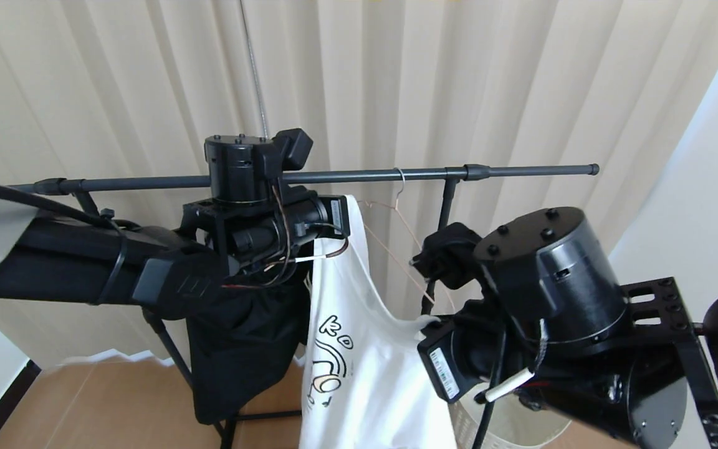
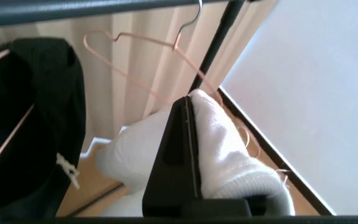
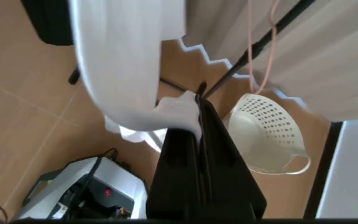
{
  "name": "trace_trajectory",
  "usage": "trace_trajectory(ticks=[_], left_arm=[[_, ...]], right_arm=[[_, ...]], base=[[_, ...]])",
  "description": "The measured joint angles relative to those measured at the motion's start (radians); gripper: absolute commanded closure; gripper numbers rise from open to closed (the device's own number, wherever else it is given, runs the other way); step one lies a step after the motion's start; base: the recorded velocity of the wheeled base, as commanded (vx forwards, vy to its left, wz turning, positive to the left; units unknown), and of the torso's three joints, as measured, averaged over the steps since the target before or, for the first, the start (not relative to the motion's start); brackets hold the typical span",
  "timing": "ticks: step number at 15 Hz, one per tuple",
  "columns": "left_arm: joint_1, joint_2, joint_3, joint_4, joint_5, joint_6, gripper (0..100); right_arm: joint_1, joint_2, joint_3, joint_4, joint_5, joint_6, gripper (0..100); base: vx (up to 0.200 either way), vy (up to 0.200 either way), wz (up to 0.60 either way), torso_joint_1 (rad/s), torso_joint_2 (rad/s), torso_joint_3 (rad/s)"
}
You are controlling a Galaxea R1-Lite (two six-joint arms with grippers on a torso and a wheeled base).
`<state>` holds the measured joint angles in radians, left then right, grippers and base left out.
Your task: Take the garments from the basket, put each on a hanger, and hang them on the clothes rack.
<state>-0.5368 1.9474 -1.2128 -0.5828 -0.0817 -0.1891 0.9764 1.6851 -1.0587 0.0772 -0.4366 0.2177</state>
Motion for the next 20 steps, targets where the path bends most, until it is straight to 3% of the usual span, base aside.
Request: trace_trajectory(ticks=[6, 9, 12, 16, 20], left_arm=[[0.0, 0.085, -0.099, 0.001, -0.161, -0.039, 100], [0.004, 0.092, -0.109, 0.003, -0.166, -0.047, 100], [0.032, 0.082, -0.108, 0.048, -0.157, -0.046, 100], [0.082, 0.011, -0.1, 0.285, -0.041, -0.002, 100], [0.089, -0.096, -0.009, 0.461, 0.144, 0.13, 100]], right_arm=[[0.105, 0.118, -0.147, -0.009, -0.001, 0.253, 100], [0.109, 0.133, -0.17, 0.011, -0.009, 0.259, 100], [0.078, 0.114, -0.17, 0.128, -0.014, 0.217, 100], [-0.053, 0.085, -0.178, 0.155, -0.051, 0.151, 100], [-0.102, 0.151, -0.23, 0.008, -0.06, 0.123, 100]], base=[[0.0, 0.0, 0.0, 0.0, 0.0, 0.0], [0.0, 0.0, 0.0, 0.0, 0.0, 0.0], [0.0, 0.0, 0.0, 0.0, 0.0, 0.0], [0.0, 0.0, 0.0, 0.0, 0.0, 0.0], [0.0, 0.0, 0.0, 0.0, 0.0, 0.0]])
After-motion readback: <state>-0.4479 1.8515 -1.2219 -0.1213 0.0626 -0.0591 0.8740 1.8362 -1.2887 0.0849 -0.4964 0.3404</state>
